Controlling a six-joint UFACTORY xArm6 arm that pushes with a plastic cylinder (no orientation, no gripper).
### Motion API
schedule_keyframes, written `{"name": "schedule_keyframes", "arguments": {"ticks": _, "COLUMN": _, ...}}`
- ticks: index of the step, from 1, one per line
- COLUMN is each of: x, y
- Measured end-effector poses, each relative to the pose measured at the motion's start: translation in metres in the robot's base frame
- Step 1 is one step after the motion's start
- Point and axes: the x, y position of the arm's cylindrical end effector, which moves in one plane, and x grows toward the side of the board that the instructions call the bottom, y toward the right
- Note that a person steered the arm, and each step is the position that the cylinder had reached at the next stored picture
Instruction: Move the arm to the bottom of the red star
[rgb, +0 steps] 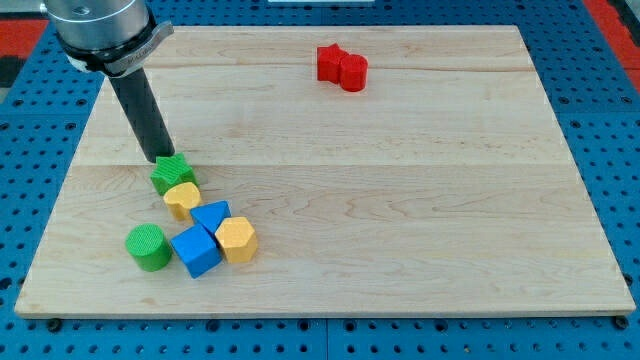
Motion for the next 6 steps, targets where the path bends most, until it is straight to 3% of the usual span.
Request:
{"name": "schedule_keyframes", "arguments": {"ticks": 1, "x": 0.026, "y": 0.008}}
{"name": "schedule_keyframes", "arguments": {"ticks": 2, "x": 0.026, "y": 0.009}}
{"name": "schedule_keyframes", "arguments": {"ticks": 3, "x": -0.009, "y": 0.016}}
{"name": "schedule_keyframes", "arguments": {"ticks": 6, "x": -0.026, "y": 0.143}}
